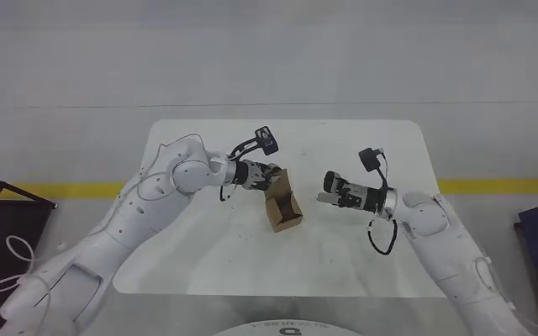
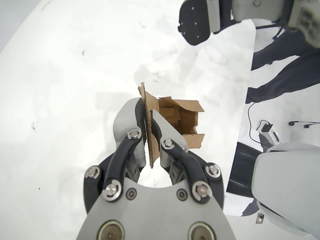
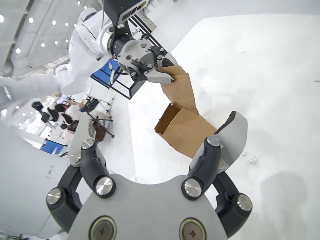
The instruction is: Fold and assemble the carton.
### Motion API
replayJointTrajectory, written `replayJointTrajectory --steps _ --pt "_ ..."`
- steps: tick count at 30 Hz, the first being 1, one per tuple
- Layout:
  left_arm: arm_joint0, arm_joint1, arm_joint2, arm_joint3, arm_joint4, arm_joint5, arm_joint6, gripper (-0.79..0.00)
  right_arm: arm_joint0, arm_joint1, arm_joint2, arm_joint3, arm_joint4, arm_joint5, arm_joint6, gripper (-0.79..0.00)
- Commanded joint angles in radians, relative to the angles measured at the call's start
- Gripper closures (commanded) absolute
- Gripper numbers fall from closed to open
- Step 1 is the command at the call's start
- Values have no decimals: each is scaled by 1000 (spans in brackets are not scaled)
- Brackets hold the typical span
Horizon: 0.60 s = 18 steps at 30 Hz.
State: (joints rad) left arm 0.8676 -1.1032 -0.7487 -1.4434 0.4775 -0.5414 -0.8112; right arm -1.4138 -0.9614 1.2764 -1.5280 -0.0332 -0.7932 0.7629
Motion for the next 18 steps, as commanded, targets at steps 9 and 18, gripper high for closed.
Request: replayJointTrajectory --steps 9,18 --pt "136 32 -92 -90 -76 105 16 0 -31 0 13 -1 -69 -6 -102 -785" --pt "211 57 -147 -176 -52 137 -37 0 -5 -3 -9 8 -59 11 -99 -785"
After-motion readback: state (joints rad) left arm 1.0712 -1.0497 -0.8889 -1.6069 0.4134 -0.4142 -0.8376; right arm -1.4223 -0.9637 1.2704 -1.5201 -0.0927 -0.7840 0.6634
